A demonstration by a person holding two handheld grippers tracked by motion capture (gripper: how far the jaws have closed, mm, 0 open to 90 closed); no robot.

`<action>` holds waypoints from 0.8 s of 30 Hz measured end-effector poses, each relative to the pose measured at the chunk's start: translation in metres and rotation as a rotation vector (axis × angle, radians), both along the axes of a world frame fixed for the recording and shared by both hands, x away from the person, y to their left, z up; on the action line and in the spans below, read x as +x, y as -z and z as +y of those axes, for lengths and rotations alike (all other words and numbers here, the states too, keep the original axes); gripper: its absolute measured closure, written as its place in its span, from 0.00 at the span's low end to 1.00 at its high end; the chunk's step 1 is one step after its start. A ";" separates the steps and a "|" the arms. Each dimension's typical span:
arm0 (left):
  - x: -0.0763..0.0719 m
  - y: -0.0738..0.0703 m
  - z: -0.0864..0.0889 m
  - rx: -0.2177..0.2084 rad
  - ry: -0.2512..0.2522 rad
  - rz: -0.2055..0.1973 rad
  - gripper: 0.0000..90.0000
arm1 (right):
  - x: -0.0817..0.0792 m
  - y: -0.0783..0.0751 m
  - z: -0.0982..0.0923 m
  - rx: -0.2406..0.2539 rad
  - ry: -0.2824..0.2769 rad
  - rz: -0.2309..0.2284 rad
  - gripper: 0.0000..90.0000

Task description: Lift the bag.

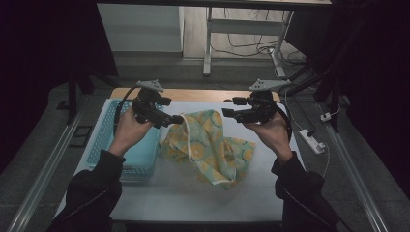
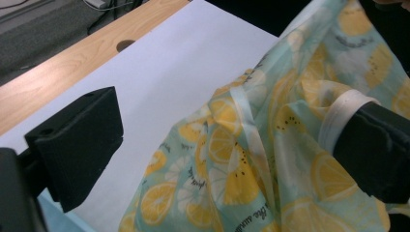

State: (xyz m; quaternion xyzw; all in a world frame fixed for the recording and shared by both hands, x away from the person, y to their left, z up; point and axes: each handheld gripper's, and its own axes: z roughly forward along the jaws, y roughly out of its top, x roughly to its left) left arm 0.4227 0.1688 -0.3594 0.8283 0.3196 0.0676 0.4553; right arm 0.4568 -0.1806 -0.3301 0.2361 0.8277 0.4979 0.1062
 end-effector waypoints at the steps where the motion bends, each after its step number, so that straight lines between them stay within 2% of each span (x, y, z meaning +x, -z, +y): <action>1: -0.001 0.001 0.002 -0.004 0.000 0.001 0.03 | -0.001 0.002 -0.002 -0.001 0.004 0.003 0.38; 8: -0.016 0.009 0.019 -0.026 -0.009 0.007 0.03 | -0.005 0.015 -0.011 0.002 0.009 0.019 0.37; 13: -0.039 0.018 0.033 -0.015 -0.015 0.010 0.02 | -0.014 0.030 -0.019 0.006 0.011 0.031 0.36; 19: -0.077 0.047 0.055 -0.026 -0.058 0.017 0.01 | -0.030 0.054 -0.036 0.008 0.037 0.048 0.30; 22: -0.096 0.066 0.065 -0.024 -0.099 0.023 0.00 | -0.041 0.065 -0.045 0.005 0.059 0.050 0.25; 24: -0.109 0.080 0.071 -0.037 -0.130 0.027 0.00 | -0.048 0.073 -0.051 0.004 0.077 0.061 0.19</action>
